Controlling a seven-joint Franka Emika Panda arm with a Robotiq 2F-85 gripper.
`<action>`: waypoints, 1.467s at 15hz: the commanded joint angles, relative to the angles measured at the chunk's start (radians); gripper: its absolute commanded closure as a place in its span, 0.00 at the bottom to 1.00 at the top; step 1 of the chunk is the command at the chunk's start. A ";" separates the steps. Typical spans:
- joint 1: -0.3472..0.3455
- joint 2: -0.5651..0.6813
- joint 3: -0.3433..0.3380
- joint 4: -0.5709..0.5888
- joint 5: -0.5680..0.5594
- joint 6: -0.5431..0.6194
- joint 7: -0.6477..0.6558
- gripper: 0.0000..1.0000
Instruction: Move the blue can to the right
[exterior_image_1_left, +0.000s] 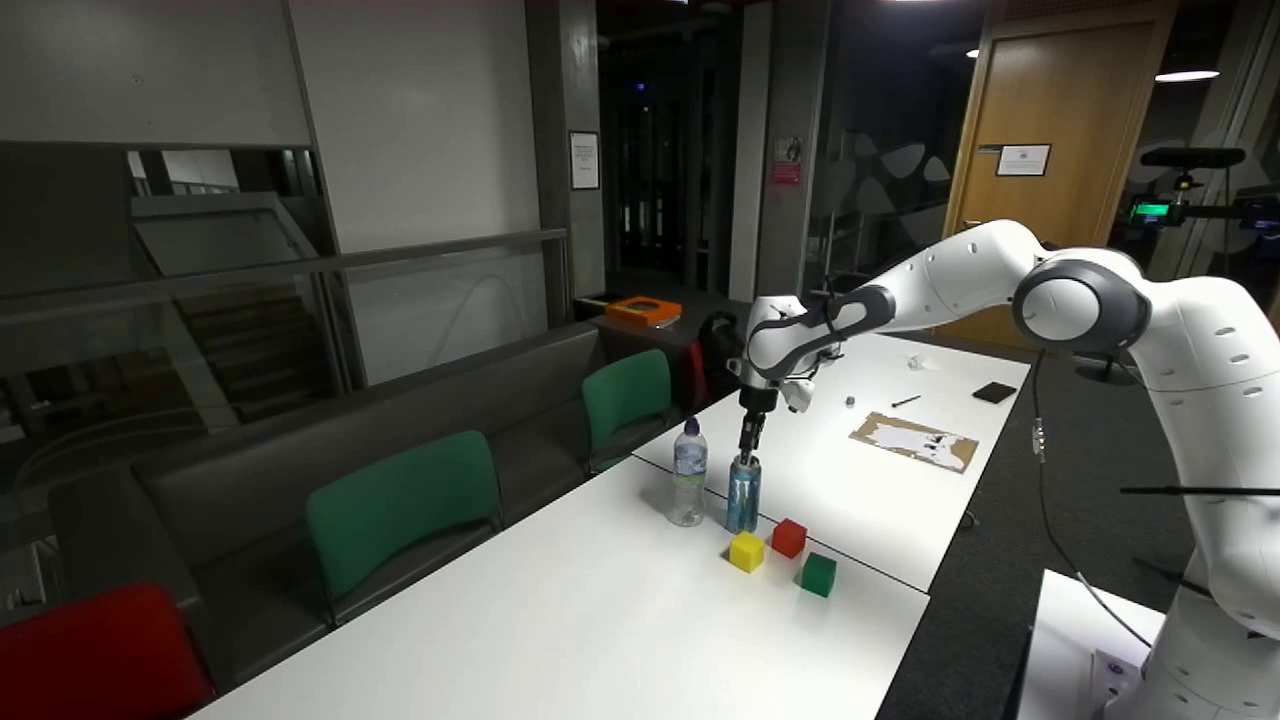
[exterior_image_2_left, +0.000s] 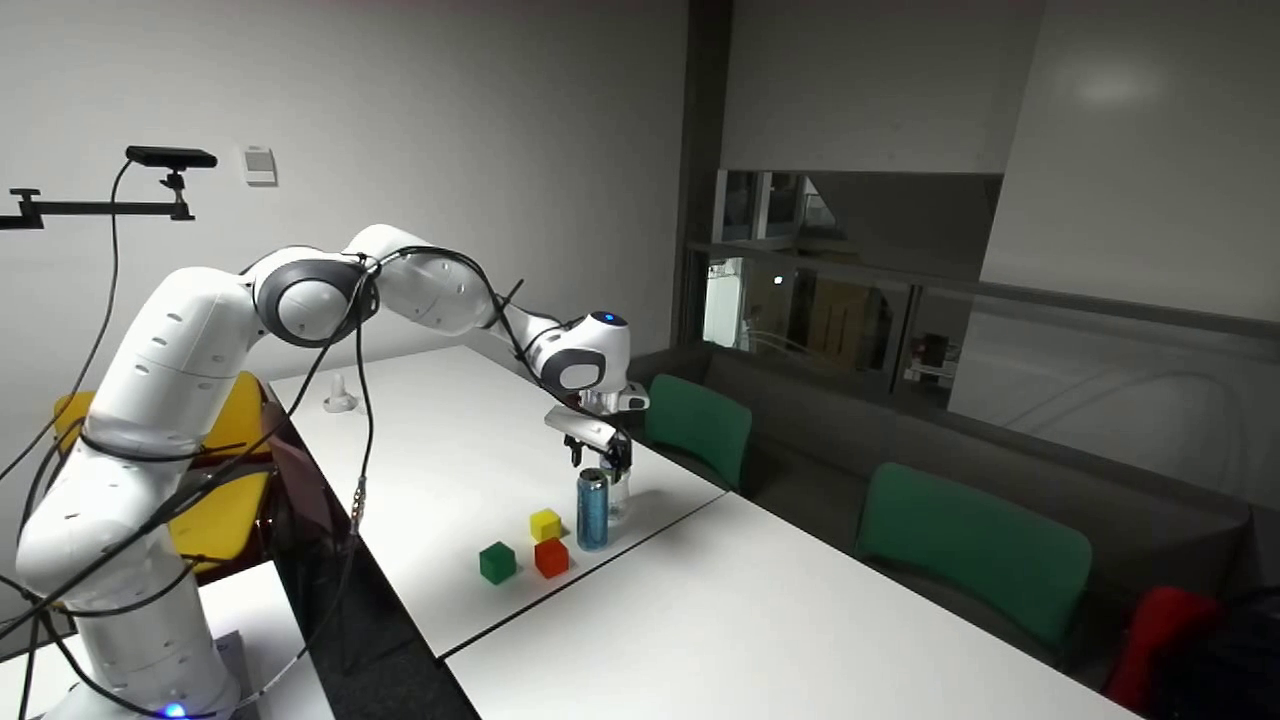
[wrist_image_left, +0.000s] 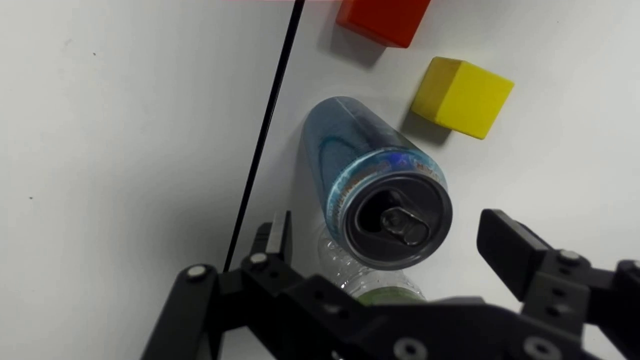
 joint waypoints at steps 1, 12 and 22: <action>-0.025 0.018 0.027 0.049 0.027 -0.065 -0.004 0.00; 0.000 0.024 0.021 0.072 0.020 -0.118 0.034 0.00; 0.009 0.021 0.012 0.063 -0.017 -0.102 0.077 0.00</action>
